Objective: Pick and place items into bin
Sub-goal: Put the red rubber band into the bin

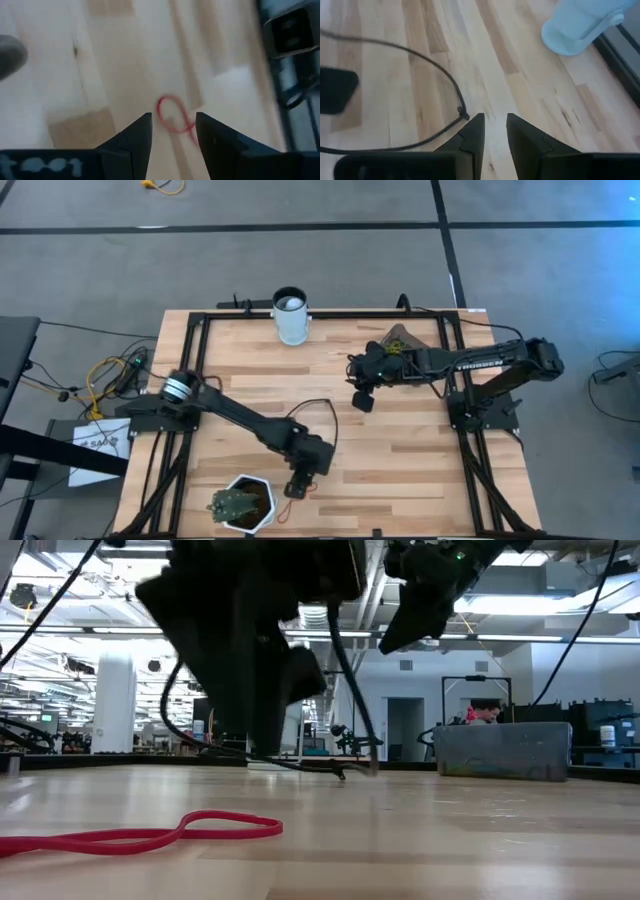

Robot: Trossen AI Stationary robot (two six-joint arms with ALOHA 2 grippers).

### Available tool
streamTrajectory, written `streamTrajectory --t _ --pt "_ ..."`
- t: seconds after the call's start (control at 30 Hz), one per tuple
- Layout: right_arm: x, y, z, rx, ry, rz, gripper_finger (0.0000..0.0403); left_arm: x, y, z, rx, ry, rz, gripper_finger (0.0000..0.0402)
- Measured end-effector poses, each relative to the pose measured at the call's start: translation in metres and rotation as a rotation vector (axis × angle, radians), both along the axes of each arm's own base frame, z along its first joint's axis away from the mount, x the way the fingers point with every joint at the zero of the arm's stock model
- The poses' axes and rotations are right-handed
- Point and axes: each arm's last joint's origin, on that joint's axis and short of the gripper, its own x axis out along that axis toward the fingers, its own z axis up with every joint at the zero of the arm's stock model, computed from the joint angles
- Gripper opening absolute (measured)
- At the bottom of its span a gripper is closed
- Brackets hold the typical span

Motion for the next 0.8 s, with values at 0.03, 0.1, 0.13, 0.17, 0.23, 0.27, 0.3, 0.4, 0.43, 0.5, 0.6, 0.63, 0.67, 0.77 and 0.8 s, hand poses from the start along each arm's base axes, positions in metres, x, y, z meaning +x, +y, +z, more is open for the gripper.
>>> streamTrajectory --t 0.03,0.1,0.13,0.17,0.23,0.27,0.3,0.4,0.43,0.5,0.6,0.63,0.67,0.77,0.8 --pt "0.000 -0.001 0.002 0.000 -0.005 -0.002 0.0077 0.004 -0.002 -0.003 0.019 0.043 -0.003 0.0141" --pt "0.000 -0.001 0.003 0.000 -0.011 -0.003 0.0077 0.012 -0.006 -0.010 0.043 0.103 -0.009 0.0141" --pt "0.000 -0.001 0.002 0.000 -0.005 -0.002 0.0077 0.015 -0.007 -0.014 0.056 0.133 -0.010 0.0141" --pt "0.000 -0.001 0.002 0.001 -0.003 -0.002 0.0077 0.019 -0.008 -0.017 0.065 0.156 -0.012 0.0141" --pt "-0.001 0.001 0.003 0.000 0.000 0.003 0.0077 0.025 -0.012 -0.022 0.051 0.168 -0.021 0.0141" --pt "-0.001 0.002 0.003 0.001 0.000 0.007 0.0077 0.028 -0.013 -0.024 0.037 0.174 -0.026 0.0141" --pt "-0.001 0.003 0.002 0.002 0.000 0.012 0.0077 0.030 -0.014 -0.026 0.023 0.186 -0.027 0.0141" --pt "-0.001 0.007 0.002 0.003 0.004 0.026 0.0077 0.032 -0.015 -0.029 -0.008 0.211 -0.008 0.0141" --pt "-0.001 0.008 0.002 0.003 0.005 0.031 0.0077 0.032 -0.016 -0.029 -0.008 0.213 -0.004 0.0141" --pt "-0.001 0.011 0.002 0.003 0.007 0.040 0.0077 0.031 -0.016 -0.029 0.008 0.218 0.002 0.0141" --pt "-0.002 0.014 0.002 0.003 0.013 0.052 0.0077 0.028 -0.016 -0.030 0.029 0.244 0.008 0.0141" --pt "-0.002 0.016 0.001 0.003 0.014 0.056 0.0077 0.028 -0.016 -0.030 0.028 0.256 0.018 0.0141" --pt "-0.002 0.017 0.001 0.004 0.014 0.061 0.0077 0.027 -0.016 -0.030 0.028 0.273 0.034 0.0141" --pt "-0.003 0.022 0.001 0.021 0.013 0.061 0.0077 0.024 -0.019 -0.030 0.034 0.300 0.070 0.0141" --pt "-0.003 0.024 0.001 0.022 0.013 0.067 0.0077 0.023 -0.021 -0.030 0.041 0.301 0.077 0.0141"
